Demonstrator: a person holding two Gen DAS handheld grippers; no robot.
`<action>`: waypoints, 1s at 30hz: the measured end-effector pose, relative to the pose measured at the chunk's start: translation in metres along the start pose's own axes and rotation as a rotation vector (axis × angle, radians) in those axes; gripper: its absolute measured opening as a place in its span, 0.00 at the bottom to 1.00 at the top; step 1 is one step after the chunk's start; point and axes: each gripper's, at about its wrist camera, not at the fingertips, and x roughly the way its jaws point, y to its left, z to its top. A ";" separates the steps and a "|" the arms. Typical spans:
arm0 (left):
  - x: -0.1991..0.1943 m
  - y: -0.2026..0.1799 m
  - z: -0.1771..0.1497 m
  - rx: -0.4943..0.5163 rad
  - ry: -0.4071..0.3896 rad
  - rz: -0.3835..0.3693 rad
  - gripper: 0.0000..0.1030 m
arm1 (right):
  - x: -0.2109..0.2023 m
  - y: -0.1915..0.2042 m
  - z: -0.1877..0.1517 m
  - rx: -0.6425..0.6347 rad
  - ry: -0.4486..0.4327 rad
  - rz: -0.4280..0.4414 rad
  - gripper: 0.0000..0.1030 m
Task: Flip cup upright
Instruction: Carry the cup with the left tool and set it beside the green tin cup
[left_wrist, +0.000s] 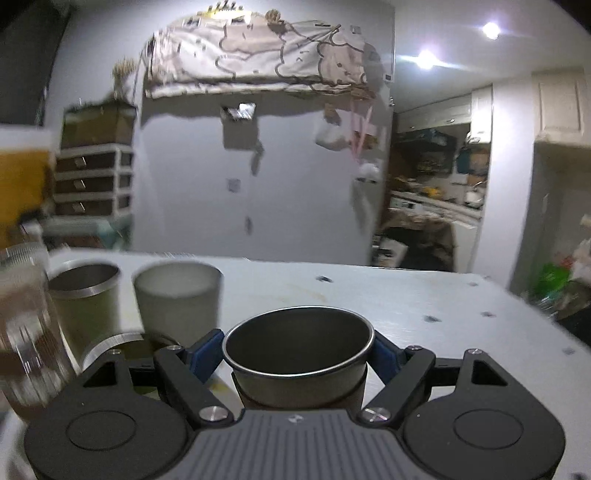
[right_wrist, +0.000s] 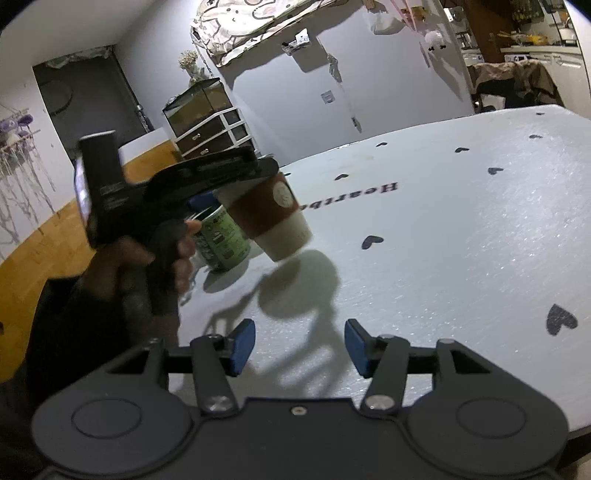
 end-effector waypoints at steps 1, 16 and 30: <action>0.002 0.000 0.000 0.024 -0.013 0.019 0.80 | 0.000 0.000 0.000 -0.002 -0.003 -0.002 0.55; 0.018 -0.004 -0.004 0.133 -0.057 0.050 1.00 | 0.000 0.007 0.003 -0.039 -0.014 -0.019 0.55; -0.062 0.014 0.014 0.076 -0.109 -0.052 1.00 | -0.010 0.024 0.027 -0.130 -0.173 -0.039 0.60</action>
